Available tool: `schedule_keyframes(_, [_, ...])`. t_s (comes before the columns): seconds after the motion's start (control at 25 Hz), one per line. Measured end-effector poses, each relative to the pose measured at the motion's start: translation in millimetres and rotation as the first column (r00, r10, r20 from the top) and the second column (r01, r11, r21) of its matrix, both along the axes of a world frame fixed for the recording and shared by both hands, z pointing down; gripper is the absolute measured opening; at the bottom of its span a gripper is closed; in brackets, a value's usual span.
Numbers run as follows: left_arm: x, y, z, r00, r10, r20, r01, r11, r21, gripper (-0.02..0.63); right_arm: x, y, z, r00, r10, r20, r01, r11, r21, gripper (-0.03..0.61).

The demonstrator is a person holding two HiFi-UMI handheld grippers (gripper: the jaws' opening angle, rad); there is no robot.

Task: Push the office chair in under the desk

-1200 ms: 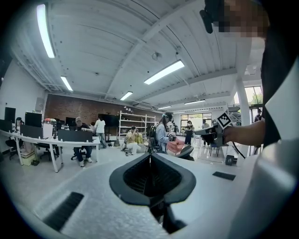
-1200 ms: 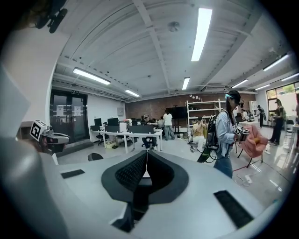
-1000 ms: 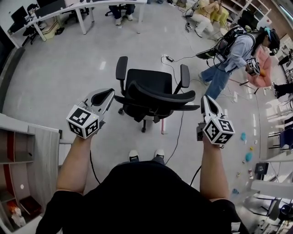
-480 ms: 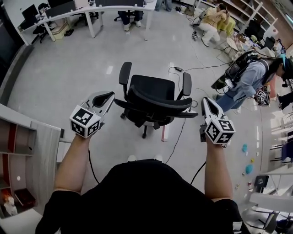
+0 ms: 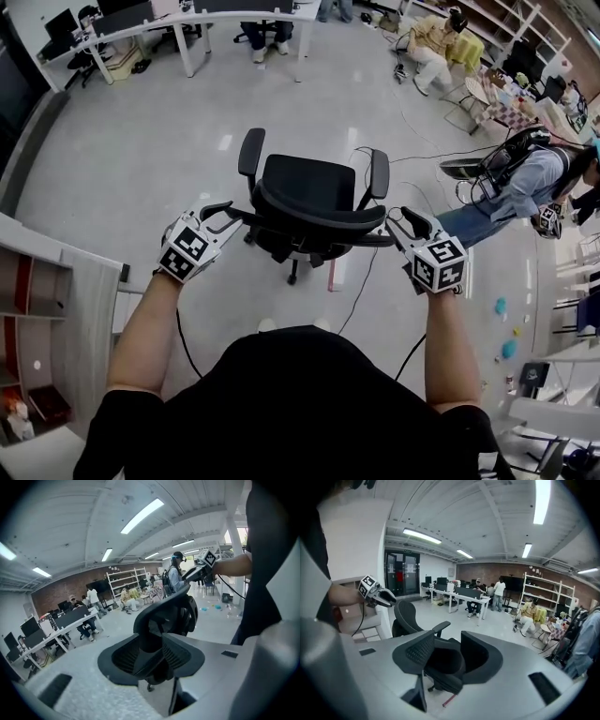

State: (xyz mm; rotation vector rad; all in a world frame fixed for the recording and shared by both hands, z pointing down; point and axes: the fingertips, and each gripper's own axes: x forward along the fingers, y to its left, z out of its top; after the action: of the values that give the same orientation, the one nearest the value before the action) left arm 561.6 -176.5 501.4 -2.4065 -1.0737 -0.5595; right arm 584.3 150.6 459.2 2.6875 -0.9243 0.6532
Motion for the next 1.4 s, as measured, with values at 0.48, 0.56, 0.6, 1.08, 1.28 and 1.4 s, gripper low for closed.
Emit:
schedule_keyframes(0.48, [8,14,92,0.973,0.150,0.178,-0.201,0.926,0.320,0.284,8,23,54,0.988,-0.086,0.125,0.106,0.982,-0.159,0.227])
schedule_keyframes(0.56, [10,14,105,0.964,0.159,0.214,-0.227,0.910,0.348,0.299,-1,20,79,0.973,-0.131,0.190,0.175,0.957,-0.233,0.247])
schedule_keyframes(0.6, [11,14,111,0.960,0.164,0.227,-0.240,0.900,0.363,0.305,-6,18,91,0.964,-0.153,0.220,0.210,0.940,-0.268,0.256])
schedule_keyframes(1.08, [26,21,159,0.900,0.221,0.374,-0.384,0.808,0.446,0.330,-4,8,166,0.893,-0.262,0.366,0.421,0.771,-0.477,0.293])
schedule_keyframes(1.28, [33,25,172,0.883,0.228,0.411,-0.417,0.784,0.460,0.330,1,9,174,0.867,-0.293,0.403,0.474,0.733,-0.488,0.302])
schedule_keyframes(1.4, [33,25,180,0.871,0.224,0.437,-0.431,0.776,0.460,0.330,2,13,183,0.861,-0.292,0.417,0.489,0.702,-0.518,0.305])
